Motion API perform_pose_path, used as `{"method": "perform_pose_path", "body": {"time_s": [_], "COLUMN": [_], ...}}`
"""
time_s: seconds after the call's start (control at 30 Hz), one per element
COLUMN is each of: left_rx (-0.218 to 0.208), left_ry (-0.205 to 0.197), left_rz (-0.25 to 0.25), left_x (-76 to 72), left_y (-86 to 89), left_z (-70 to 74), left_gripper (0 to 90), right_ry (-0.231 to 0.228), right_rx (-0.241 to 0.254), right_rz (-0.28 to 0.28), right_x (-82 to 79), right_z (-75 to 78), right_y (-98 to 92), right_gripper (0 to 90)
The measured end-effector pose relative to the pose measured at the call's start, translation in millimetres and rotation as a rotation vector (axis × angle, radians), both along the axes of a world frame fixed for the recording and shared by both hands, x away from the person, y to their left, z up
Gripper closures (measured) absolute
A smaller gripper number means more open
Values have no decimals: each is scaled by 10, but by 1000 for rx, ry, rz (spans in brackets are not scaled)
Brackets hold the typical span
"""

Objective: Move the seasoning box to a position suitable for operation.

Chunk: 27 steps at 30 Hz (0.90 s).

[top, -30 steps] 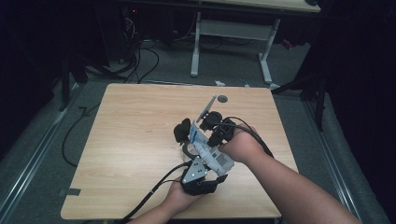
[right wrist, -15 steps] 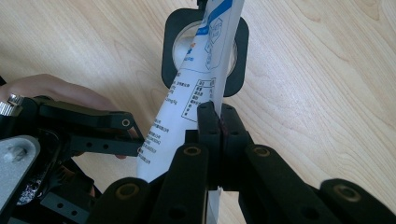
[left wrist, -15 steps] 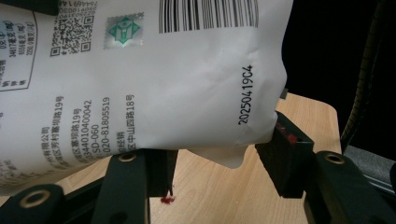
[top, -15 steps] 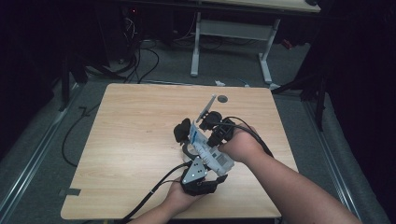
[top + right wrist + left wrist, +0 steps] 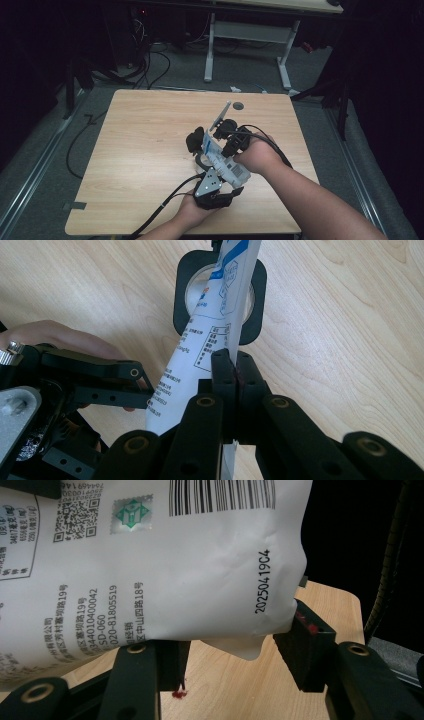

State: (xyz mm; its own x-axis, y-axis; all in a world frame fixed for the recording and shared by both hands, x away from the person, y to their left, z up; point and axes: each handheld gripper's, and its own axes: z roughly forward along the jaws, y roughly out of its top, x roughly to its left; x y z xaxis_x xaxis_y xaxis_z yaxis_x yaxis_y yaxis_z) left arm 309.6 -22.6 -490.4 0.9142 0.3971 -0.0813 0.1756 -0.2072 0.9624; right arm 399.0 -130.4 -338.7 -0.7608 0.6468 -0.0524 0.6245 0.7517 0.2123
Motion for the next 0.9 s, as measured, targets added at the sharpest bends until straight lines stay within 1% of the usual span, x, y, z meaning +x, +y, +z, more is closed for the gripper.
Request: {"method": "perform_pose_path", "body": {"time_s": [0.1,0.2,0.5,0.9], "left_rx": [-3,-3,-6,-10], "left_ry": [1,0,1,0], "left_rz": [0,2,1,0], "left_x": [2,4,5,0], "left_y": [1,4,8,15], "left_z": [3,5,10,23], "left_gripper": [505,504,505,505], "right_ry": [4,-2,0,-2], "right_rx": [2,0,-1,-7], "right_rz": [-6,5,-2,7], "right_x": [-2,6,5,7], "right_z": [3,4,6,19], "right_y": [6,8,23,35], "right_gripper": [899,899,899,899]}}
